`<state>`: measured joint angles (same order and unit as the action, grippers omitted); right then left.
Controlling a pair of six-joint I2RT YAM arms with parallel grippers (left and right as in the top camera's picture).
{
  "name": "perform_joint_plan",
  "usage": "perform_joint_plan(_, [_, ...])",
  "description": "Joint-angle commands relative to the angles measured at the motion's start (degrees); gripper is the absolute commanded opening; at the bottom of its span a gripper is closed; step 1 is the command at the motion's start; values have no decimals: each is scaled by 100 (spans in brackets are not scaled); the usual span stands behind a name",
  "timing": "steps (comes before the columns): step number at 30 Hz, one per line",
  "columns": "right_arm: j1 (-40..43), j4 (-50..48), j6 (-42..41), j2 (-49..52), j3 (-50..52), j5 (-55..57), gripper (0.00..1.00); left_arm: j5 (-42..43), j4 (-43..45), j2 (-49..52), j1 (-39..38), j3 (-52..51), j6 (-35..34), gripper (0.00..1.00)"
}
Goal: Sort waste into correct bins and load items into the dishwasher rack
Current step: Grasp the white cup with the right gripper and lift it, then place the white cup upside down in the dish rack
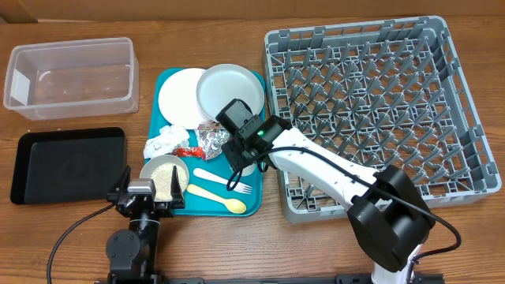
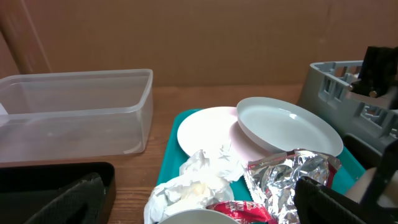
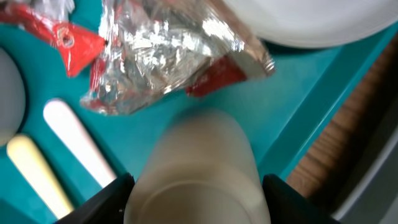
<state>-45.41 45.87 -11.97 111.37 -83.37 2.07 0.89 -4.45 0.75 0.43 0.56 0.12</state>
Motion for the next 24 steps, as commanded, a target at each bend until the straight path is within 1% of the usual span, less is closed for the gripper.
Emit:
perform_joint_plan(1, [-28, 387, -15, -356, -431, -42, 50, 20, 7, -48, 42, -28, -52, 100])
perform_joint_plan(4, [-42, 1010, -17, -494, -1071, -39, 50, 20, 7, -48, 42, -28, -52, 100])
perform_joint_plan(7, [-7, 1725, -20, -603, -1895, -39, 47, 20, 7, -48, 42, -28, -52, 100])
perform_joint_plan(10, [72, 2190, -22, -704, -2559, 44, 46, 20, 7, -48, 42, -28, -52, 100])
perform_joint_plan(15, [293, 3134, -20, -855, -3650, 890, 47, 20, 7, -48, 42, -28, -52, 100])
perform_joint_plan(19, [774, 3589, -20, -1032, -3779, 1355, 47, 20, 7, -48, 42, -28, -52, 100])
perform_joint_plan(21, [1379, 3755, -17, -1034, -3777, 1591, 47, 20, 7, -48, 42, -28, -52, 100])
perform_joint_plan(24, [2326, 3801, -20, -1032, -3777, 1510, 47, 20, 7, -48, 42, -28, -52, 100])
